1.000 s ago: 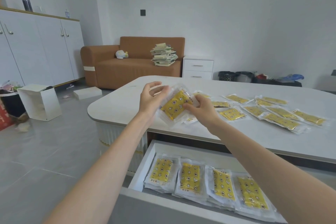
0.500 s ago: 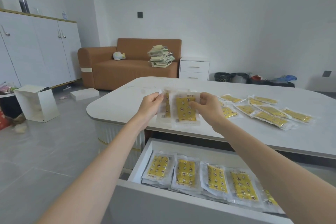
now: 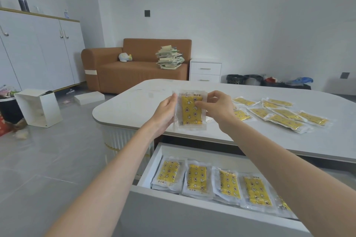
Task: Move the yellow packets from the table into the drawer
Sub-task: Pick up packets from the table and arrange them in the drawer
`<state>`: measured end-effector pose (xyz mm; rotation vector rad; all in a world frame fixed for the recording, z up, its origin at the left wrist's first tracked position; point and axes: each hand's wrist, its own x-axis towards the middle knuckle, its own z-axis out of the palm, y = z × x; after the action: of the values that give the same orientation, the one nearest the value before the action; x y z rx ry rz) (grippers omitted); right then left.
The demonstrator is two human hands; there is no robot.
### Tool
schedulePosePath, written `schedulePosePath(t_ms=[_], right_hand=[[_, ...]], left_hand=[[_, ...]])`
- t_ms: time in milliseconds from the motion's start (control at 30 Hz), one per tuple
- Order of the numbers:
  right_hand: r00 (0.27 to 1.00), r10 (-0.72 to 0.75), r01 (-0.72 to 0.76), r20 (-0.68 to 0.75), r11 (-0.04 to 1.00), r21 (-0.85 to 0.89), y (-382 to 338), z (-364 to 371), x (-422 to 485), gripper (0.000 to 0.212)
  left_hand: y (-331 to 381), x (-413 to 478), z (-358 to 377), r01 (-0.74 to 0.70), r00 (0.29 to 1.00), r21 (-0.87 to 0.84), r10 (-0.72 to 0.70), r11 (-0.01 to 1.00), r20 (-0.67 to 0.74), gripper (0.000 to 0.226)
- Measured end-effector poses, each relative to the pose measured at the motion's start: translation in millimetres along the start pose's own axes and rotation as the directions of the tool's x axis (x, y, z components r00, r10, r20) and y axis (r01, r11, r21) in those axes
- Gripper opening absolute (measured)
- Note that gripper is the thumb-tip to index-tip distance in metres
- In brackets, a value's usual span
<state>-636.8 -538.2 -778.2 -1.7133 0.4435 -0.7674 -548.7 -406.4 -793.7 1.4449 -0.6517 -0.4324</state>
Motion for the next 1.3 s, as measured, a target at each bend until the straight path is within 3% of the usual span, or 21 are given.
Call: schedulePosePath(t_ms=[167, 400, 533, 633, 767, 833, 900, 967, 1100, 1300], right_hand=[[1.0, 0.013, -0.015, 0.025, 0.999, 0.047, -4.9, 6.4, -1.8, 0.024], [0.99, 0.022, -0.035, 0.138, 0.995, 0.091, -6.1, 18.2, 8.6, 0.012], [0.999, 0.025, -0.03, -0.024, 0.981, -0.189, 11.1, 18.2, 29.3, 0.022], [1.0, 0.012, -0.021, -0.025, 0.913, -0.406, 27.6, 18.3, 39.3, 0.033], [0.968, 0.23, -0.113, 0.104, 0.761, -0.638, 40.8, 28.6, 54.4, 0.059], [0.942, 0.318, -0.161, 0.107, 0.709, -0.687, 45.1, 35.1, 61.3, 0.055], [0.948, 0.313, -0.162, 0.061, 0.637, -0.753, 48.9, 40.5, 67.2, 0.042], [0.948, 0.317, -0.182, 0.018, 0.587, -0.789, 51.9, 43.7, 73.9, 0.043], [0.912, 0.409, -0.249, 0.025, 0.601, -0.759, 52.6, 45.9, 88.6, 0.081], [0.889, 0.453, -0.32, 0.068, 0.72, -0.615, 45.6, 44.0, 91.6, 0.082]], left_hand=[[-3.8, 1.0, -7.0, -0.106, 0.992, 0.15, 0.116, 0.983, -0.056, 0.033], [-10.0, 9.6, -26.7, -0.121, 0.97, 0.115, 0.142, 0.986, -0.195, 0.027], [-19.7, 23.8, -45.5, -0.075, 0.926, -0.072, 0.043, 0.995, -0.375, 0.013], [-28.2, 32.2, -57.5, -0.013, 0.896, -0.19, -0.072, 0.982, -0.438, 0.013], [-44.2, 41.8, -64.6, 0.049, 0.886, -0.194, -0.132, 0.98, -0.445, 0.015], [-50.0, 47.1, -65.3, 0.066, 0.879, -0.181, -0.144, 0.981, -0.455, 0.016], [-52.3, 53.0, -65.9, 0.082, 0.871, -0.143, -0.141, 0.986, -0.47, 0.018], [-53.4, 58.0, -66.6, 0.093, 0.871, -0.088, -0.124, 0.992, -0.475, 0.017], [-54.7, 63.8, -66.0, 0.1, 0.881, -0.067, -0.119, 0.993, -0.458, 0.014], [-56.4, 65.3, -67.2, 0.111, 0.892, -0.078, -0.134, 0.991, -0.431, 0.016]])
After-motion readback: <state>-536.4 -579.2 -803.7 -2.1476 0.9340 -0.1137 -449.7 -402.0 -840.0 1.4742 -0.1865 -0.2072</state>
